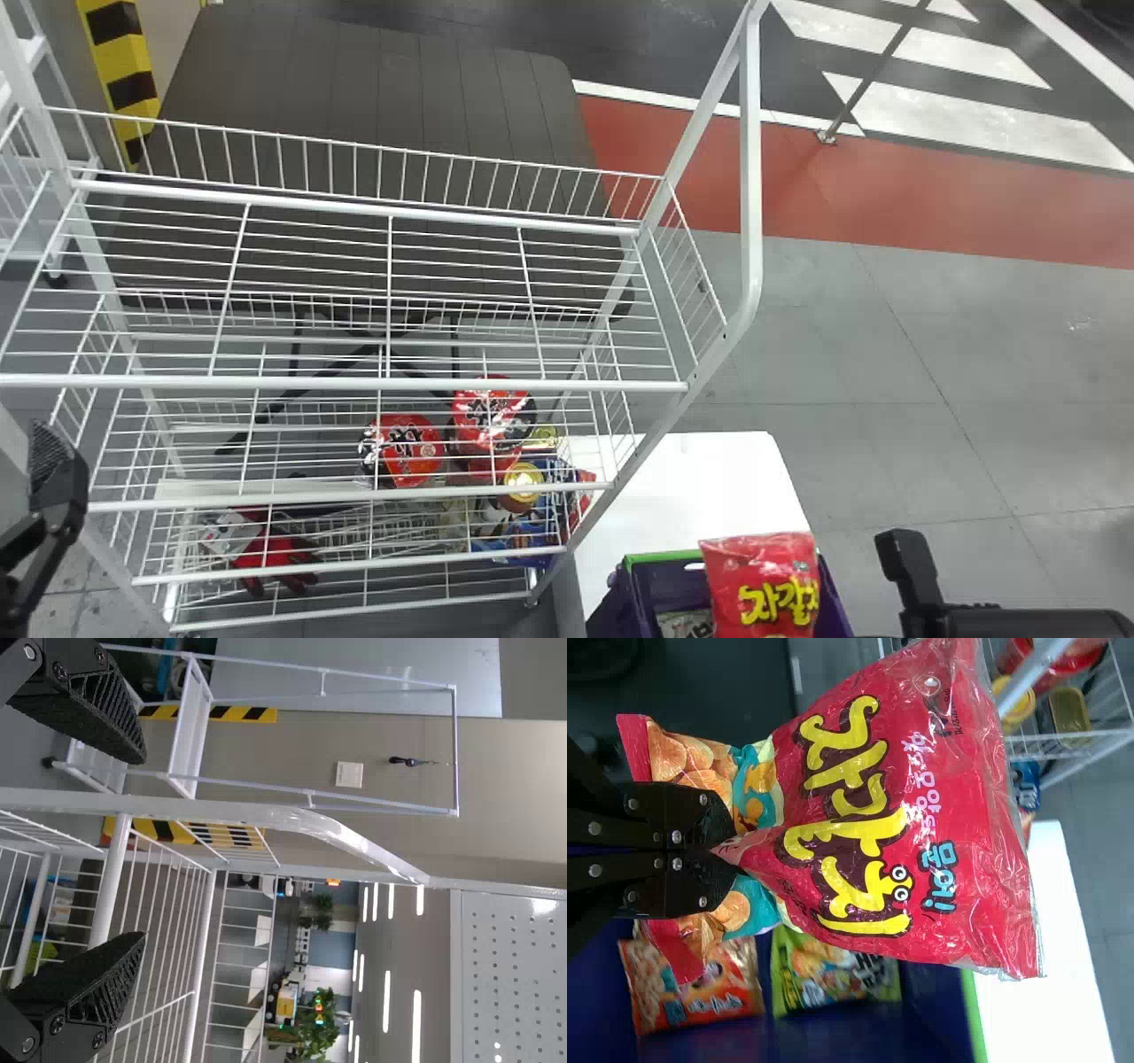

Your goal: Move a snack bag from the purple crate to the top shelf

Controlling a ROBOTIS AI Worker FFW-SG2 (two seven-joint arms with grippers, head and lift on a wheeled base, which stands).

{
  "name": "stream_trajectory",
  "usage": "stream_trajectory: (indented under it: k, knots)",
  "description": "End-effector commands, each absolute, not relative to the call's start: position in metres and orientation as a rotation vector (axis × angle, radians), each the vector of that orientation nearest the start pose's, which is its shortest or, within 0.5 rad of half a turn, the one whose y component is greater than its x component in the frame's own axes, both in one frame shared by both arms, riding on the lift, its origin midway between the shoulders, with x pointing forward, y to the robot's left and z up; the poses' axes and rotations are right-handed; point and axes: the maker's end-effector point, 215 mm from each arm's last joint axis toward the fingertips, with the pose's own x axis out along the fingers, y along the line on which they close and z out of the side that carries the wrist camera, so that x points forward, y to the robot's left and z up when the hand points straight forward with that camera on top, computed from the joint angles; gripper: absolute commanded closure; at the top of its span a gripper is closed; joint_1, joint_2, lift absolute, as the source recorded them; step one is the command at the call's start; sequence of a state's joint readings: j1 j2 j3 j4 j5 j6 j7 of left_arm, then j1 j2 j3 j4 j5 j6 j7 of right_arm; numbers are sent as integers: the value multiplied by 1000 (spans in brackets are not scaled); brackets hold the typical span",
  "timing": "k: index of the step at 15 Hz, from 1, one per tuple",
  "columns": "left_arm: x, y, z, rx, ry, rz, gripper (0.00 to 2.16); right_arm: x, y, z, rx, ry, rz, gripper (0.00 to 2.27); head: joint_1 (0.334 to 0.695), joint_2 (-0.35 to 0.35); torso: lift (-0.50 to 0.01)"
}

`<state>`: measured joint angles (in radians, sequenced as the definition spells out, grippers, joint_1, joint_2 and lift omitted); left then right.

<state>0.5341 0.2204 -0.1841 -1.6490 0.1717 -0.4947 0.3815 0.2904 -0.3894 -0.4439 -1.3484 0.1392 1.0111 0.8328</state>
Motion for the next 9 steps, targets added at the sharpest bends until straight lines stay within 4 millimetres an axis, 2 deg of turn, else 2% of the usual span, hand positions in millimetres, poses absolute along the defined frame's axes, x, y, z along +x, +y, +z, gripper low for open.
stream_trajectory:
  k: [1, 3, 5, 6, 9]
  knots:
    - [383, 269, -431, -60, 10, 192, 117, 185, -464, -642, 378, 1406, 43, 2003, 695, -350, 1]
    - [383, 268, -431, -58, 11, 194, 117, 187, -425, -618, 468, 1385, 79, 2003, 695, -350, 1]
    - [382, 269, -430, -59, 11, 197, 117, 200, -392, -586, 557, 1332, 133, 2003, 695, -350, 1]
    - [381, 269, -431, -58, 13, 200, 117, 204, -373, -568, 612, 1318, 160, 2000, 695, -294, 1]
    - [379, 271, -431, -58, 14, 205, 117, 218, -318, -520, 675, 1218, 259, 2000, 695, -200, 1]
